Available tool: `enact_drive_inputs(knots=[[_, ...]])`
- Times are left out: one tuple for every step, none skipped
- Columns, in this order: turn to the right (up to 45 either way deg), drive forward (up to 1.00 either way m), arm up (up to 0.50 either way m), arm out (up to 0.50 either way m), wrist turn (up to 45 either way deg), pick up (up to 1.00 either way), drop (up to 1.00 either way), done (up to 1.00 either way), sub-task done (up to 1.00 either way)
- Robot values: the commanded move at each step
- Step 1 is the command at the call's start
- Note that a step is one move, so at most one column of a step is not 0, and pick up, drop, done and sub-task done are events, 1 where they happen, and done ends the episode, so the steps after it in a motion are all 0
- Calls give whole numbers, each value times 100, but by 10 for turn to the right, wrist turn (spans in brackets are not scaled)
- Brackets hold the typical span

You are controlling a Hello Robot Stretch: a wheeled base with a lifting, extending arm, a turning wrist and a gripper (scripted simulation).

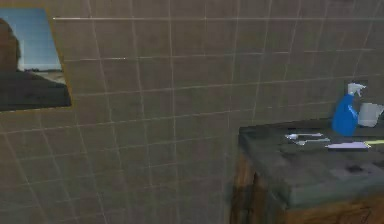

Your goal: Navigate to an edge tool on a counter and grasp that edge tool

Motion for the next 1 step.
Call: enact_drive_inputs(knots=[[360,0,0,0,0,0,0,0,0]])
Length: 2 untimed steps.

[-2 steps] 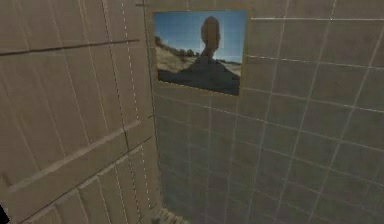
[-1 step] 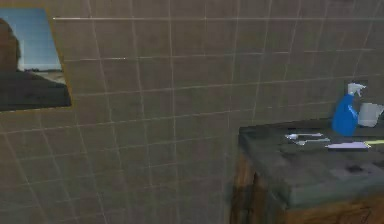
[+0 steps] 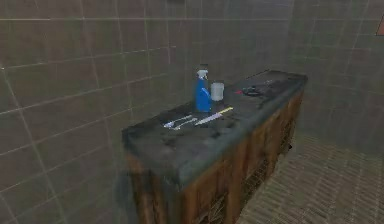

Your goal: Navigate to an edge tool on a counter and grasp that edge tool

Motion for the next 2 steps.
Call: enact_drive_inputs(knots=[[0,35,0,0,0,0,0,0,0],[-450,0,0,0,0,0,0,0,0]])
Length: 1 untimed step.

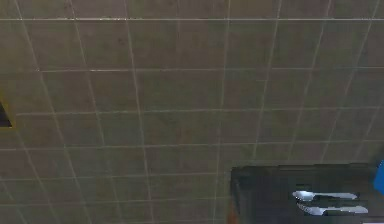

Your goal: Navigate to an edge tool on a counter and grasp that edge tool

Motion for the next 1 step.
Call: enact_drive_inputs(knots=[[-270,0,0,0,0,0,0,0,0]])
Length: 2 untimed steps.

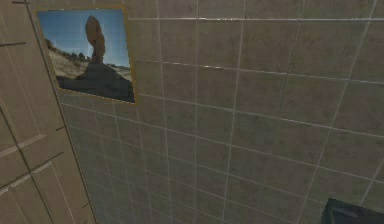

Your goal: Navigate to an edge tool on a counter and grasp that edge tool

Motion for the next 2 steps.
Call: enact_drive_inputs(knots=[[0,0,50,0,0,0,0,0,0],[0,0,38,0,0,0,0,0,0]])
